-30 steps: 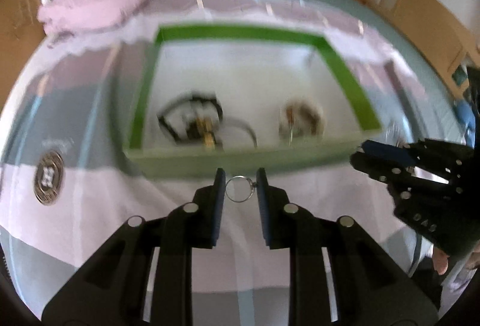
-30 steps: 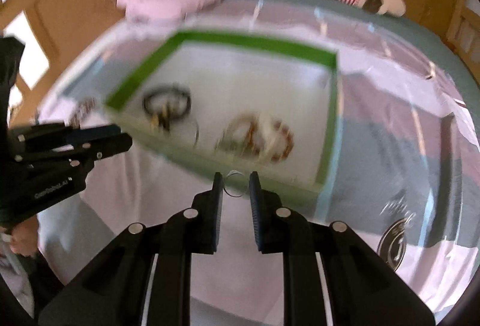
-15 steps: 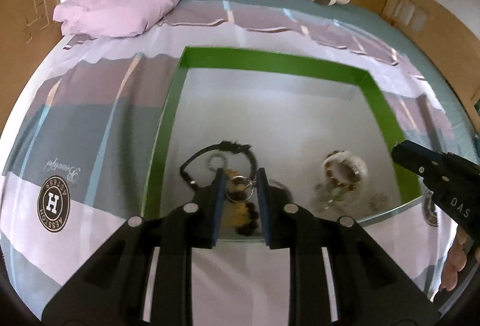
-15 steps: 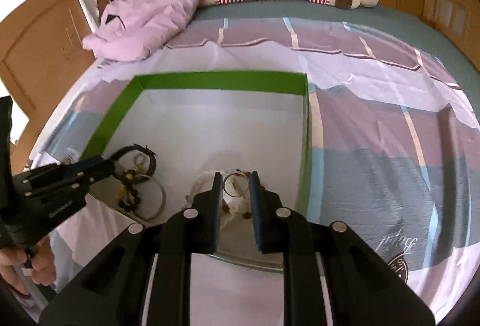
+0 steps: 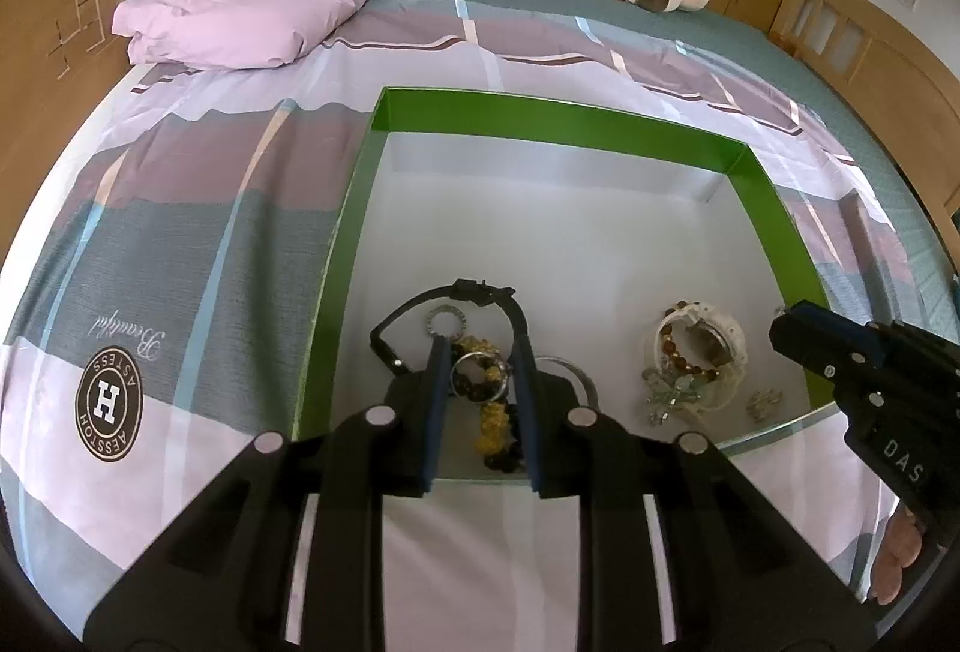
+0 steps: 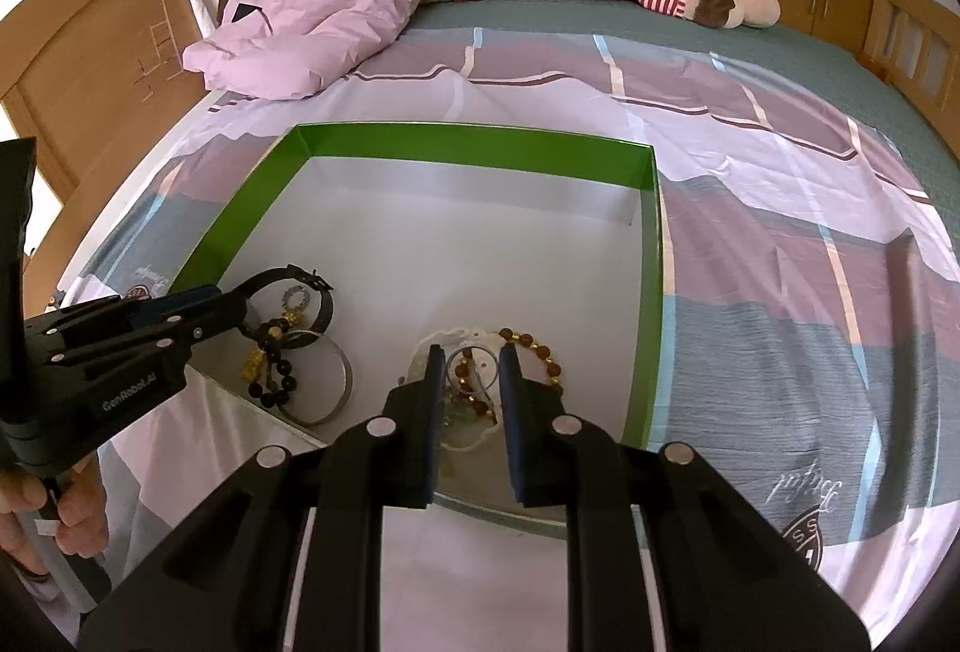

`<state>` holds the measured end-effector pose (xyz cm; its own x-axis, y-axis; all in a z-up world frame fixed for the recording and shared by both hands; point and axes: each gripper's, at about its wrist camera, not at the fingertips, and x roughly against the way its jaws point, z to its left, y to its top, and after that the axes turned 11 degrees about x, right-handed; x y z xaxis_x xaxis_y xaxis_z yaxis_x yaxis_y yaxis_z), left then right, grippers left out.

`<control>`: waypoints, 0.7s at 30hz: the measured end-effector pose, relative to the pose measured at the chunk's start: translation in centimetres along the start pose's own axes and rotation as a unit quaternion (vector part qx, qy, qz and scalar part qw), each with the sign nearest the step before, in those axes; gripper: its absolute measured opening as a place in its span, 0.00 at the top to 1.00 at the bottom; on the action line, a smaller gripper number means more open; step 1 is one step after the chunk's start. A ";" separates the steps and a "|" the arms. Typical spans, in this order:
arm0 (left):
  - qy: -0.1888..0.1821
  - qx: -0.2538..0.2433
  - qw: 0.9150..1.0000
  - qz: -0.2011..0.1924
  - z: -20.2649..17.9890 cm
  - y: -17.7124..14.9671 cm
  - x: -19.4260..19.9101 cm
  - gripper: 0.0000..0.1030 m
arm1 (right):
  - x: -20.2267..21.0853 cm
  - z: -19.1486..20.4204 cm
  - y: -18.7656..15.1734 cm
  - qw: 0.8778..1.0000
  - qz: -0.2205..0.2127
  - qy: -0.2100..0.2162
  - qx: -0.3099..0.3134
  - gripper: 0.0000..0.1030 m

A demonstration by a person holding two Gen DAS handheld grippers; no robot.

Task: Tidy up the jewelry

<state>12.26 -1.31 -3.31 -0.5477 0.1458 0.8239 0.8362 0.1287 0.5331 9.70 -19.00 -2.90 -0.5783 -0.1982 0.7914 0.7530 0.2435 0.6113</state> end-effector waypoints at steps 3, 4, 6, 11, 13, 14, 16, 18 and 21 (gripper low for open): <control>0.002 -0.001 1.000 -0.003 -0.1 -0.1 0.1 0.72 | 0.2 -0.1 -0.1 1.000 -0.002 -0.007 -0.001 0.67; 0.002 -0.001 1.000 -0.005 -0.2 -0.1 0.2 0.68 | 0.3 -0.1 -0.1 1.000 -0.004 -0.009 0.000 0.66; 0.004 -0.003 1.000 -0.009 -0.3 -0.2 0.3 0.61 | 0.3 -0.1 -0.1 1.000 -0.004 -0.008 0.000 0.64; 0.008 -0.014 1.000 -0.018 -0.7 -0.3 0.6 0.52 | 0.6 0.2 -0.1 1.000 -0.009 -0.013 0.007 0.52; 0.010 -0.019 1.000 -0.021 -0.9 -0.4 0.7 0.45 | 0.6 0.3 -0.1 1.000 -0.010 -0.015 0.010 0.41; 0.012 -0.021 0.999 -0.024 -1.0 -0.4 0.8 0.40 | 0.7 0.3 -0.1 1.000 -0.013 -0.016 0.011 0.32; 0.016 -0.025 0.999 -0.031 -1.1 -0.4 1.0 0.32 | 0.9 0.3 0.0 1.000 -0.020 -0.019 0.011 0.18; 0.024 -0.029 0.999 -0.039 -1.3 -0.5 1.2 0.17 | 1.3 0.3 0.0 0.999 -0.033 -0.036 0.009 0.03; 0.044 -0.038 0.997 -0.056 -1.6 -0.6 1.6 0.07 | 2.0 0.0 -0.1 0.996 -0.066 -0.067 0.000 0.01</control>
<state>10.95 -2.69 -2.03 -0.6360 0.0481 0.7702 0.7714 0.0652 0.6330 8.44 -19.47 -1.39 -0.7085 -0.0993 0.6987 0.6683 0.2240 0.7094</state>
